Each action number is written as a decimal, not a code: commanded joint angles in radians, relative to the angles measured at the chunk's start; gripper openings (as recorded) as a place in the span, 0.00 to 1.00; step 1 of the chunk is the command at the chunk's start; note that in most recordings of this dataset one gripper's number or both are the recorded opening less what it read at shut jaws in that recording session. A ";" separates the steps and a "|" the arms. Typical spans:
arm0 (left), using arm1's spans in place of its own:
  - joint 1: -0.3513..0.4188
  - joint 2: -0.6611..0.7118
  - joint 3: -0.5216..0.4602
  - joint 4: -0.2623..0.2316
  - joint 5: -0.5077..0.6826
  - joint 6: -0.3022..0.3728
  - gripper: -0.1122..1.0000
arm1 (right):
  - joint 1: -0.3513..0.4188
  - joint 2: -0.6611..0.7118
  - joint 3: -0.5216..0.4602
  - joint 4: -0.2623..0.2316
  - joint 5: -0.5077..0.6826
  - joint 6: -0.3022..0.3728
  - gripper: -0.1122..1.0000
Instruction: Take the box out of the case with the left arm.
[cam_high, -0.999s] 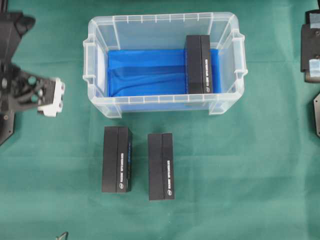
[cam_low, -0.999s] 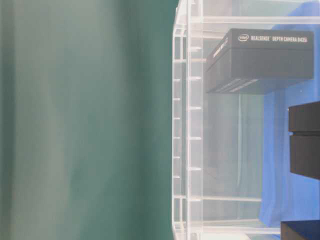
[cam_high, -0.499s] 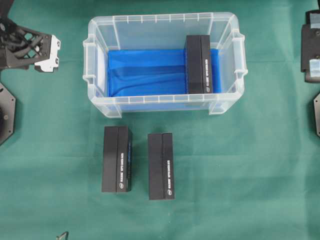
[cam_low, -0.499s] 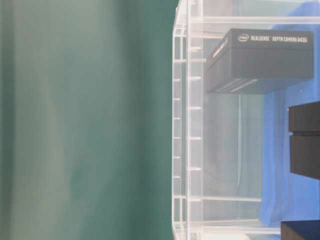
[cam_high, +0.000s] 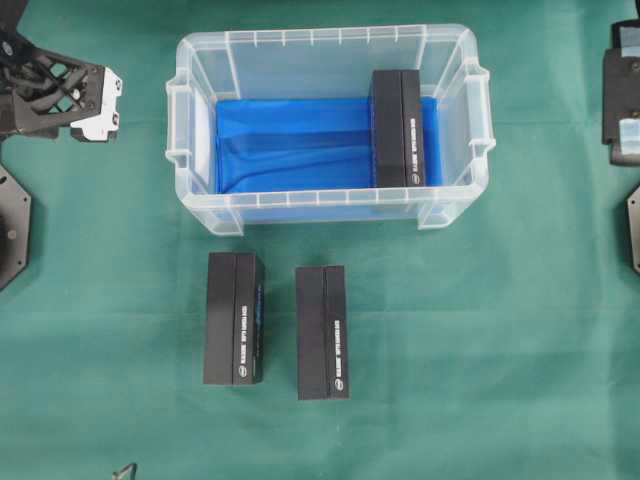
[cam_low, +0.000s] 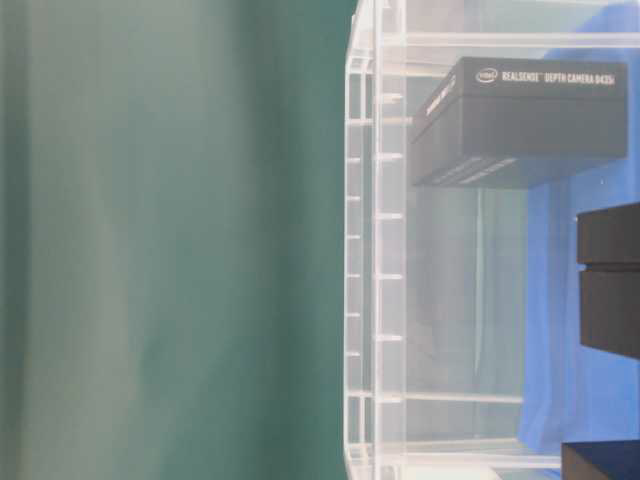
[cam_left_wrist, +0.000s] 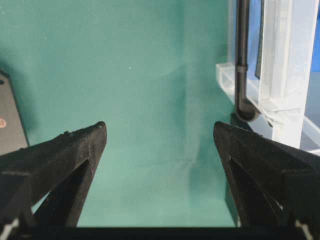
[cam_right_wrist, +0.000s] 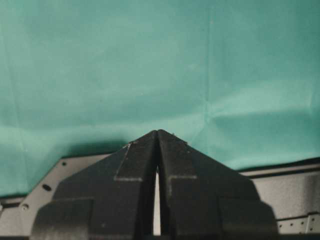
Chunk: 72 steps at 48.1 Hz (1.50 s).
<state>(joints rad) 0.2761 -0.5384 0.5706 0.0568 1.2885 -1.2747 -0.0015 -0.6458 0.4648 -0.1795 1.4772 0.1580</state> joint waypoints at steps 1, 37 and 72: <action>0.003 -0.005 -0.025 -0.002 -0.002 0.000 0.90 | 0.000 -0.002 -0.011 -0.003 -0.002 -0.002 0.10; -0.032 0.094 -0.107 -0.011 -0.026 -0.018 0.90 | 0.000 -0.002 -0.012 -0.003 -0.002 -0.002 0.10; -0.095 0.568 -0.658 -0.009 -0.017 -0.011 0.90 | 0.000 0.002 -0.002 -0.003 -0.014 -0.002 0.10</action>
<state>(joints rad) 0.1917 0.0077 -0.0123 0.0445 1.2717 -1.2855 -0.0031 -0.6458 0.4709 -0.1795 1.4711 0.1580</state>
